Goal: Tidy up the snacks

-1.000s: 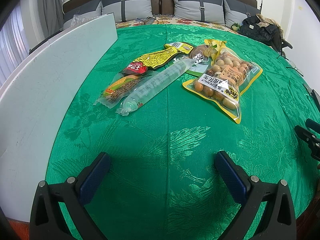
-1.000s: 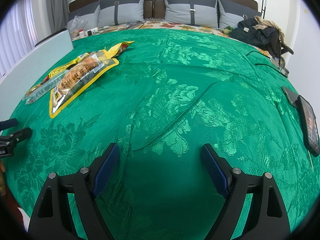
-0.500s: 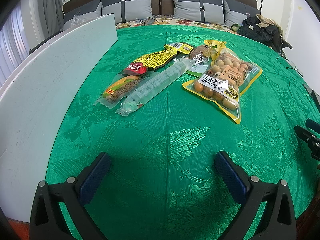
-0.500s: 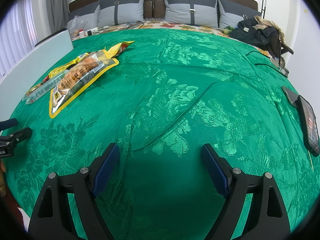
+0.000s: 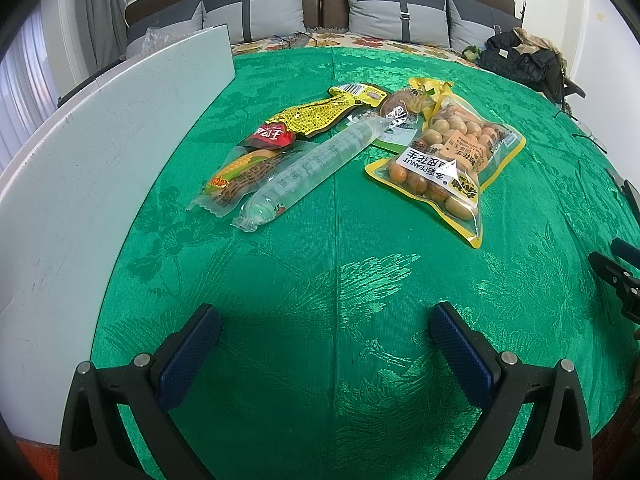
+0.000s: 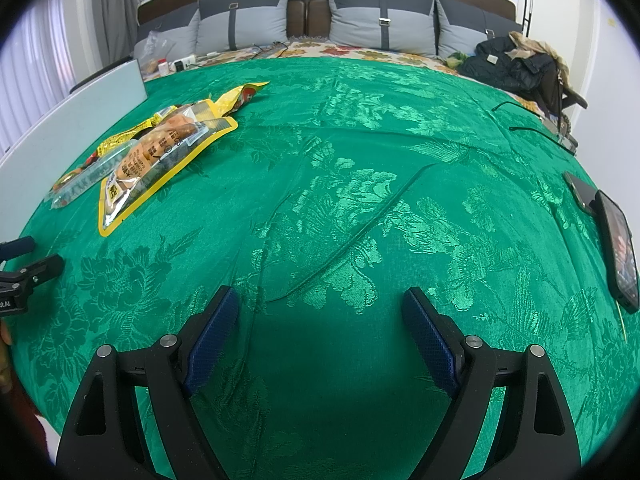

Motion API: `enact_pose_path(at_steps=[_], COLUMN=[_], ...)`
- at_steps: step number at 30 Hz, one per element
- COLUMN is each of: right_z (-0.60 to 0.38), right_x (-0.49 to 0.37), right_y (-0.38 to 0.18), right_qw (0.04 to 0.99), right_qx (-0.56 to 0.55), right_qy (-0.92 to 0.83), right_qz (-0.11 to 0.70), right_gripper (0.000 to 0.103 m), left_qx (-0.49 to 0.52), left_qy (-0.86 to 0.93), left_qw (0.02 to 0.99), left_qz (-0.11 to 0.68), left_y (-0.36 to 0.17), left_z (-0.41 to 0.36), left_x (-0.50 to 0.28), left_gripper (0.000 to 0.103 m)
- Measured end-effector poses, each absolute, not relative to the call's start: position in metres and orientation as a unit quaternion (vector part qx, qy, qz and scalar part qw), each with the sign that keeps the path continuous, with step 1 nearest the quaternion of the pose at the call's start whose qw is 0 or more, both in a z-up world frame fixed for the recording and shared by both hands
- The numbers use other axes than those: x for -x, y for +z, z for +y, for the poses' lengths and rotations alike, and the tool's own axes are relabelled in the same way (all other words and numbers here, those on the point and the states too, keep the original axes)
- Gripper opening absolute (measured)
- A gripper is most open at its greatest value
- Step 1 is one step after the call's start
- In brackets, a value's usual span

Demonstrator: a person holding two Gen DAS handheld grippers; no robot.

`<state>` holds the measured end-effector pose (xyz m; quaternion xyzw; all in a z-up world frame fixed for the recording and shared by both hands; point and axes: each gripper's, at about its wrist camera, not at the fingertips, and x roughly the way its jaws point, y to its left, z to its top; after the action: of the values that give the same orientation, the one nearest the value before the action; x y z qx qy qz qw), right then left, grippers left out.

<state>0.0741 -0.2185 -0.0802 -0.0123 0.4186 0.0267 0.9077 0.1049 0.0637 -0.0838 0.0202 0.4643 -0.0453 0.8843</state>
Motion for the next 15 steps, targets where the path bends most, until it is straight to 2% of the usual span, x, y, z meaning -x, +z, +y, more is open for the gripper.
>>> enact_pose_path(at_steps=[15], right_z=[-0.2188], right_x=[-0.0739], right_y=[-0.0802], right_qw=[0.908], right_qx=[0.012], right_qy=[0.027], right_qz=[0.419], right_gripper=[0.087], left_qx=[-0.028], left_qy=[-0.065], left_qw=[0.854], left_qz=[0.515], left_y=[-0.0844], left_z=[0.0645], left_x=[-0.1136], left_gripper=[0.103])
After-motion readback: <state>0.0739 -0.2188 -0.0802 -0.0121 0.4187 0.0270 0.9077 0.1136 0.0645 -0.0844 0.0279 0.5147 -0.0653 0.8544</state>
